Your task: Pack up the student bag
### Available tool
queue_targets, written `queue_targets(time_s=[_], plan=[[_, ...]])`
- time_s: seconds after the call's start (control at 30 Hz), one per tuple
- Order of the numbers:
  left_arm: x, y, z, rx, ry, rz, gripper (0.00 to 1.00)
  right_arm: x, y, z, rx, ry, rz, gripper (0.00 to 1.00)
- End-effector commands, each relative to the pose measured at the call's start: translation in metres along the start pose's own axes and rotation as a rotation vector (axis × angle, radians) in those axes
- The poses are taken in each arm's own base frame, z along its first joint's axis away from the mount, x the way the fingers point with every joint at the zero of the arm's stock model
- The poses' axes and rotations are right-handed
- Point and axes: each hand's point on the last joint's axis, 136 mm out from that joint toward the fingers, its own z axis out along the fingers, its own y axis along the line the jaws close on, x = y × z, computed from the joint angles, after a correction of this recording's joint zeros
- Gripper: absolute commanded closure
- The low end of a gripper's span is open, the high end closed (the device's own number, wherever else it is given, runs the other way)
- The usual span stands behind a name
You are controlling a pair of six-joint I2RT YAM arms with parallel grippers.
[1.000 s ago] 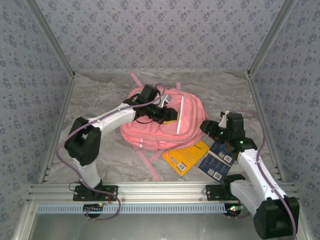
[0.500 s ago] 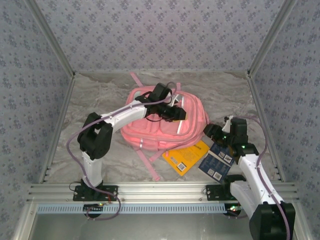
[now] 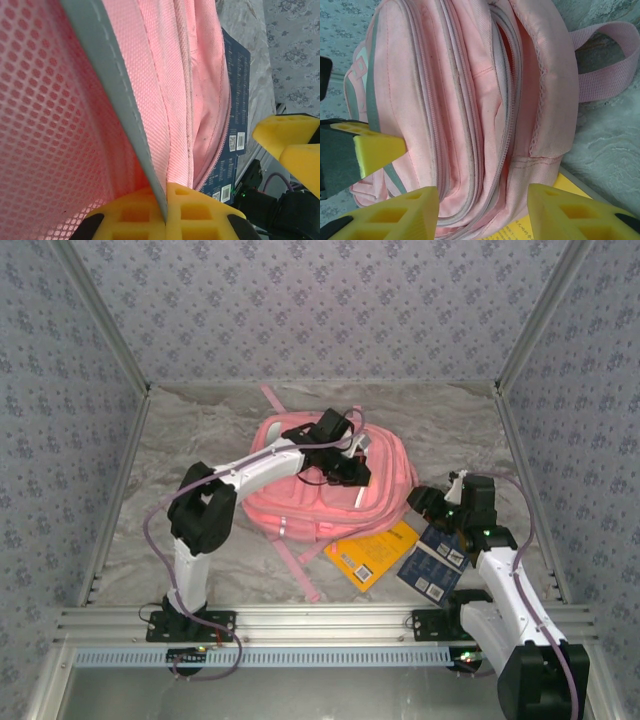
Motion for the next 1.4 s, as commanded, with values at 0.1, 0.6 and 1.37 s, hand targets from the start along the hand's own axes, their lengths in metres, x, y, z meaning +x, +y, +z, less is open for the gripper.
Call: queue_targets(time_s=[0.1,0.6,1.37], plan=[[-0.026,-0.039,-0.068,0.061,-0.118,0.094,1.00,0.000,0.022,-0.004,-0.049,0.007,-0.001,0.46],[-0.030,-0.057,-0.125,0.120,-0.194,0.109,1.00,0.003,0.088,0.023,-0.155,0.071,-0.006,0.42],[-0.046,-0.036,-0.142,0.173,-0.261,0.029,1.00,0.000,0.051,0.014,0.180,0.039,-0.096,0.47]])
